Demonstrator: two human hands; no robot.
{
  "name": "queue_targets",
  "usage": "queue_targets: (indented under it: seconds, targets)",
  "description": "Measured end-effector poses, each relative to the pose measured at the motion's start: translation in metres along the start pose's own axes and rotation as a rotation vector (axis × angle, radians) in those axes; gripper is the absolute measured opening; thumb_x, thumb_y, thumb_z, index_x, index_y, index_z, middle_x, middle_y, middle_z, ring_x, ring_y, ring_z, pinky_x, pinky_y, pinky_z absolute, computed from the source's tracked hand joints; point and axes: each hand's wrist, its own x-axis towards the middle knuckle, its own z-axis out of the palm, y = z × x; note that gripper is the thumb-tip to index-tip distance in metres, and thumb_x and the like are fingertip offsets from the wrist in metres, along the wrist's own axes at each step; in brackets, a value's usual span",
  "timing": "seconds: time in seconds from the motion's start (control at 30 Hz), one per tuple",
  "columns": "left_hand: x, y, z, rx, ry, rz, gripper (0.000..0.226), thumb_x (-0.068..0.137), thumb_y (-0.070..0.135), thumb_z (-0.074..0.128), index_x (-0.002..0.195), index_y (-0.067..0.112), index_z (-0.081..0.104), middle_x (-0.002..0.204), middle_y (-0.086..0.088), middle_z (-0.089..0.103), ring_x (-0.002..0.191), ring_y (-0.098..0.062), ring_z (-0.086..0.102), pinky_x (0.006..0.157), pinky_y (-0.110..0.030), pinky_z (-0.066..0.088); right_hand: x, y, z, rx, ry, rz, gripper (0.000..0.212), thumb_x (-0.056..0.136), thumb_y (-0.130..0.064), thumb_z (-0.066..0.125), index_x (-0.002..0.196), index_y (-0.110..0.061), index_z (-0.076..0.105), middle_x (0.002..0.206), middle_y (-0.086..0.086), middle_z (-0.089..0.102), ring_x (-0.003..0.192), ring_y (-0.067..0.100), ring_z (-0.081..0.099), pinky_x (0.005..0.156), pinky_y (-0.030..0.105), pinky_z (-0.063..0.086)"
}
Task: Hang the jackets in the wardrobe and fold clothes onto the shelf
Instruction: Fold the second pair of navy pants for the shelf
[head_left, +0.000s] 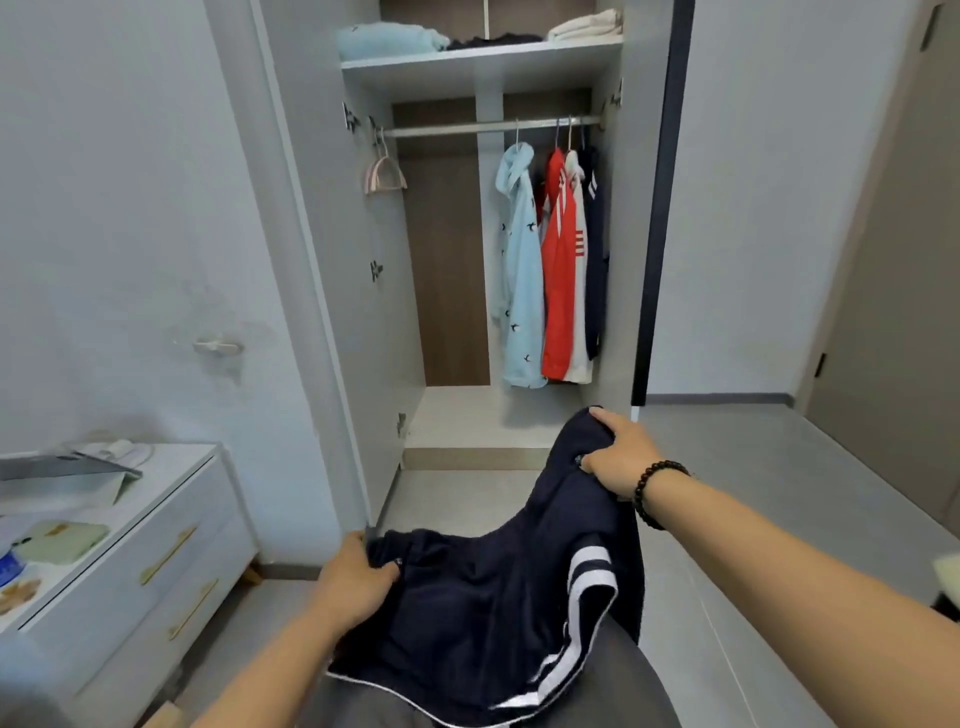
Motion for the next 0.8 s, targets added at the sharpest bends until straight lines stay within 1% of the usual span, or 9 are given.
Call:
queue_targets:
  seconds: [0.13,0.2,0.27,0.33,0.43,0.5,0.67,0.73,0.8]
  targets:
    - [-0.037,0.037,0.022,-0.433,-0.214,0.311,0.04,0.093,0.043,0.058,0.131,0.034,0.047,0.146,0.007,0.048,0.12,0.006,0.05,0.103,-0.02,0.038,0.011,-0.033,0.032,0.131,-0.04,0.017,0.079,0.088,0.002,0.047,0.149,-0.04,0.02,0.137,0.006,0.048,0.091,0.026,0.058,0.063,0.031,0.054]
    - [-0.051,0.044,0.026,-0.56,-0.321,0.462,0.06,0.081,0.062,0.065,0.133,0.044,0.042,0.14,0.021,0.051,0.123,0.009,0.049,0.1,-0.014,0.042,0.014,-0.044,0.048,0.203,-0.054,0.034,0.077,0.089,0.005,0.044,0.149,-0.039,0.022,0.122,0.004,0.051,0.097,0.03,0.059,0.08,0.042,0.057]
    - [-0.052,0.047,0.032,-0.469,-0.293,0.556,0.085,0.069,0.067,0.075,0.139,0.052,0.03,0.134,0.034,0.047,0.123,0.011,0.047,0.093,-0.011,0.045,0.016,-0.051,0.063,0.202,-0.047,0.014,0.072,0.09,0.004,0.042,0.149,-0.034,0.028,0.127,0.004,0.05,0.108,0.034,0.056,0.093,0.047,0.051]
    - [-0.043,0.05,0.037,-0.36,-0.121,0.536,0.092,0.067,0.058,0.08,0.14,0.054,0.025,0.13,0.037,0.046,0.119,0.015,0.046,0.09,-0.01,0.043,0.017,-0.055,0.074,0.221,-0.029,0.003,0.067,0.091,0.004,0.042,0.146,-0.033,0.035,0.137,0.006,0.047,0.109,0.033,0.055,0.095,0.046,0.05]
    - [-0.028,0.053,0.042,-0.417,0.098,0.446,0.056,0.083,0.03,0.074,0.122,0.052,0.04,0.113,0.031,0.054,0.103,0.02,0.049,0.075,0.001,0.041,0.022,-0.059,0.082,0.389,-0.071,0.069,0.07,0.09,0.01,0.041,0.145,-0.034,0.036,0.136,-0.003,0.043,0.107,0.032,0.054,0.084,0.049,0.056]
    - [-0.016,0.053,0.042,-0.465,0.188,0.39,0.036,0.092,0.019,0.065,0.1,0.05,0.049,0.096,0.024,0.06,0.089,0.01,0.057,0.068,0.001,0.042,0.027,-0.062,0.084,0.386,-0.07,0.068,0.071,0.09,0.009,0.042,0.145,-0.034,0.037,0.137,-0.003,0.042,0.109,0.032,0.054,0.087,0.051,0.054]
    - [0.014,0.06,0.033,-0.657,0.201,0.272,0.021,0.098,0.023,0.051,0.082,0.011,0.057,0.069,0.001,0.053,0.062,-0.012,0.044,0.053,-0.015,0.036,0.042,-0.062,0.08,0.391,-0.121,0.083,0.046,0.089,0.007,0.048,0.129,-0.012,0.057,0.087,-0.005,0.055,0.076,0.019,0.06,0.074,0.043,0.06]
    - [0.019,0.062,0.031,-0.702,0.159,0.281,0.022,0.099,0.026,0.051,0.085,0.011,0.059,0.073,-0.001,0.056,0.067,-0.014,0.048,0.061,-0.023,0.039,0.045,-0.061,0.078,0.375,-0.127,0.095,0.036,0.09,0.005,0.049,0.124,-0.002,0.059,0.081,0.001,0.057,0.073,0.017,0.06,0.072,0.036,0.059]
    - [0.021,0.065,0.032,-0.787,0.107,0.283,0.018,0.1,0.028,0.049,0.092,0.028,0.065,0.086,0.011,0.068,0.079,-0.004,0.062,0.073,-0.018,0.047,0.049,-0.06,0.079,0.391,-0.13,0.115,0.033,0.089,0.007,0.05,0.122,0.004,0.057,0.084,0.004,0.057,0.082,0.022,0.061,0.08,0.038,0.058]
